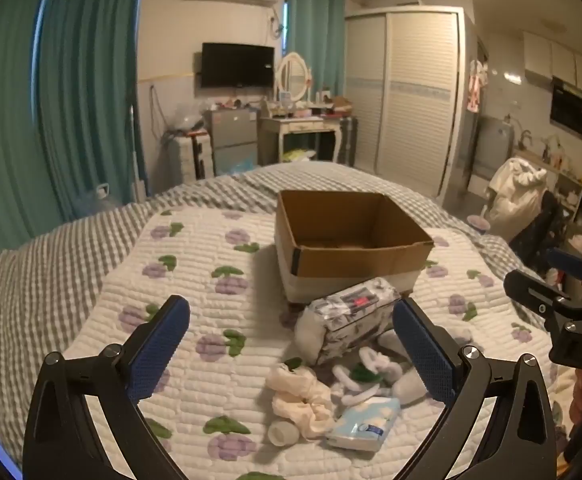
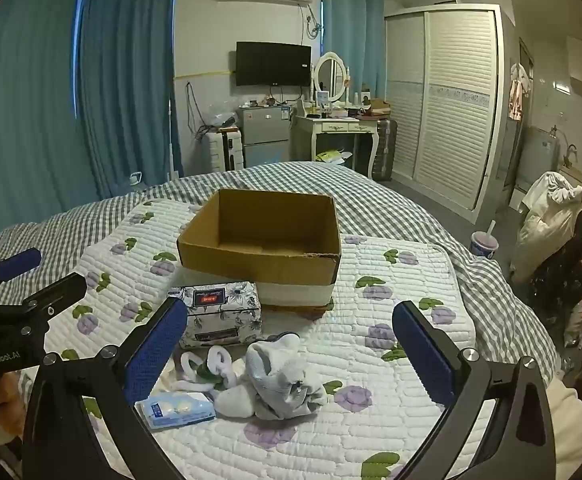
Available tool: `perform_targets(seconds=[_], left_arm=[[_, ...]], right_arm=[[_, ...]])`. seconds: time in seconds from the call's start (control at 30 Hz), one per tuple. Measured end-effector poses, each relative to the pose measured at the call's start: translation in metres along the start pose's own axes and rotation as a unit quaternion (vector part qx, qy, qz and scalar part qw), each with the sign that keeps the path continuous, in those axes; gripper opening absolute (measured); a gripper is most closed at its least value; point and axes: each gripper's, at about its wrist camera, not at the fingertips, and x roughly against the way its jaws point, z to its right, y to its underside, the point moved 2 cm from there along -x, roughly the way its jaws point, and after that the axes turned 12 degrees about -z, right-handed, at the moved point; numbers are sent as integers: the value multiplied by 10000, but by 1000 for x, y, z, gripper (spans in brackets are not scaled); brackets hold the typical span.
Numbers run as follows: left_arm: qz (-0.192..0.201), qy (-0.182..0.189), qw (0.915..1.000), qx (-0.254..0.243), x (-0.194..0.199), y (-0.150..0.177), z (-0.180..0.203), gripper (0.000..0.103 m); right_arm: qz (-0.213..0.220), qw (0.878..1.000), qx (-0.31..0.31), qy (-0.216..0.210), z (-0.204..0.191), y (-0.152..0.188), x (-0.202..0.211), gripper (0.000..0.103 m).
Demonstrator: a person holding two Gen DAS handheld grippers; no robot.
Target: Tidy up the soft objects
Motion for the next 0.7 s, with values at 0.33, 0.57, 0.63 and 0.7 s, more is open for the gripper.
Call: perform_targets(seconds=[0.33,0.57,0.63,0.7], left_arm=[[-66,29,10000,0,-2,-6,-4,103],[-45,39,10000,-15,-2,-5,-3,103],[-61,36,10000,-5,-2,-6,-3,103],[-65,30,10000,0,-1,-6,-3,103]], right_arm=[[7,10000,-45,26,2,0,2,103],[-29,10000,-16,15,0,1,0,103],[-63,10000,-31,7,0,1,-1,103],[-90,9999,-57,-13,1,1,-3,103]])
